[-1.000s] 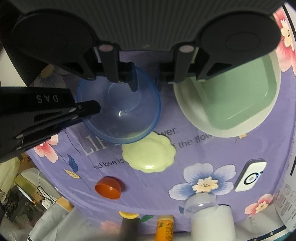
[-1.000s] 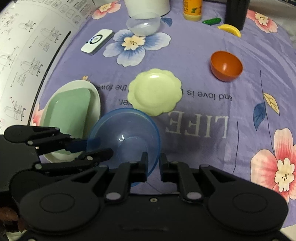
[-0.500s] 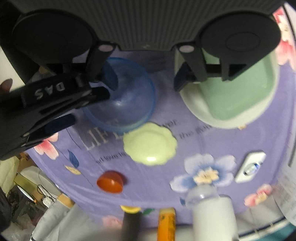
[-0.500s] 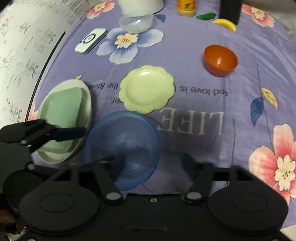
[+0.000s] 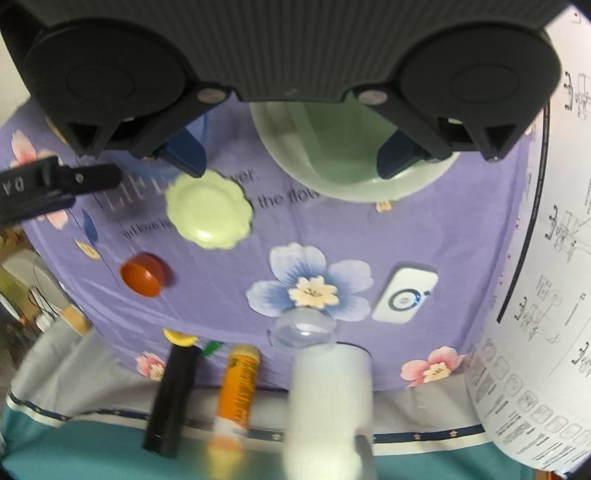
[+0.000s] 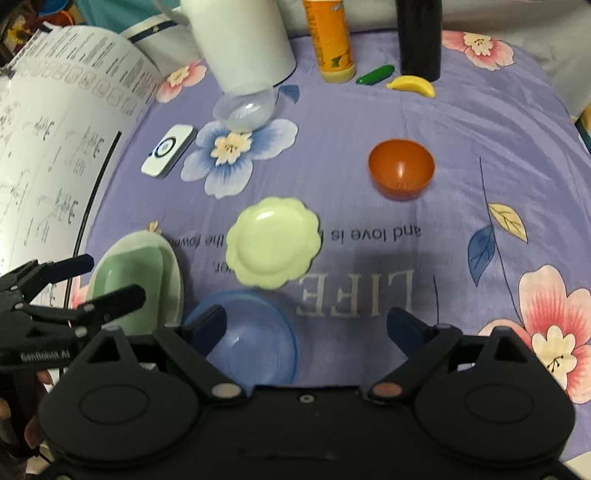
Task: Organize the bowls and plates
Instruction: 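Carry the blue bowl with both tools onto the green plate and release, then move both tools to the yellow scalloped plate and grip its rim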
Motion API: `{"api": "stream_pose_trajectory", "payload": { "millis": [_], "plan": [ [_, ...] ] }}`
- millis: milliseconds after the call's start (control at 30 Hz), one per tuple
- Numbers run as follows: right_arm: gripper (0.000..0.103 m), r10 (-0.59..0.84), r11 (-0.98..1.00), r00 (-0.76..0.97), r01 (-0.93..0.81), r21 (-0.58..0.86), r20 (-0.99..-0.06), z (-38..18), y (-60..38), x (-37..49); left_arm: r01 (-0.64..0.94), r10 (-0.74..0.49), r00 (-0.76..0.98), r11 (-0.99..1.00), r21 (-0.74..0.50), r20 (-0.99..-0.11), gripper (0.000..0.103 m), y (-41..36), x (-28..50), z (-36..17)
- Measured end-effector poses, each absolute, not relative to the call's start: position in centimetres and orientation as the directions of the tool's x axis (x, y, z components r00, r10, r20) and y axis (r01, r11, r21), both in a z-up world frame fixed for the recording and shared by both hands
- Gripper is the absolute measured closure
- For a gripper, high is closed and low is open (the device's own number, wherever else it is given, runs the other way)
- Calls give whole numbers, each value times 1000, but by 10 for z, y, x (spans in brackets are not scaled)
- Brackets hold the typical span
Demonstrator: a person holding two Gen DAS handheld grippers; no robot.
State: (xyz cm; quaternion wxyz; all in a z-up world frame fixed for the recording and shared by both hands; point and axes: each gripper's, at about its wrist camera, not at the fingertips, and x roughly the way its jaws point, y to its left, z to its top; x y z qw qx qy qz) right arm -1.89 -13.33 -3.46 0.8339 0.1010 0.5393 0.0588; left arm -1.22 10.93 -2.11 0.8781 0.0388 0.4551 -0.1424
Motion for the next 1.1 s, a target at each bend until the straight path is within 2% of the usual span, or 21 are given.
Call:
{"api": "stream_pose_trajectory", "payload": {
  "millis": [233, 400, 567, 733, 800, 867, 933, 1100],
  "plan": [
    [9, 202, 965, 450, 59, 254, -870, -42, -138, 2, 292, -211, 535, 955, -55, -818, 2, 90, 20, -33],
    [25, 197, 961, 460, 83, 263, -866, -50, -143, 17, 323, -213, 512, 945, -44, -832, 5, 72, 37, -45],
    [53, 218, 949, 447, 109, 294, -868, -65, -148, 29, 347, -230, 467, 936, -63, -853, 17, 61, 51, -60],
    [56, 248, 938, 417, 123, 325, -874, -82, -150, 39, 375, -258, 417, 922, -93, -872, 31, 49, 59, -74],
    [62, 252, 937, 413, 121, 327, -875, -86, -149, 42, 389, -263, 402, 916, -96, -877, 37, 43, 61, -79],
    [68, 262, 933, 405, 124, 337, -876, -90, -150, 45, 405, -267, 386, 909, -98, -883, 51, 38, 62, -83],
    [71, 271, 929, 398, 129, 347, -876, -93, -150, 47, 418, -272, 369, 903, -103, -889, 58, 34, 62, -88],
    [74, 284, 929, 396, 112, 353, -873, -99, -146, 49, 427, -266, 376, 900, -89, -888, 58, 29, 63, -93]
  ]
}}
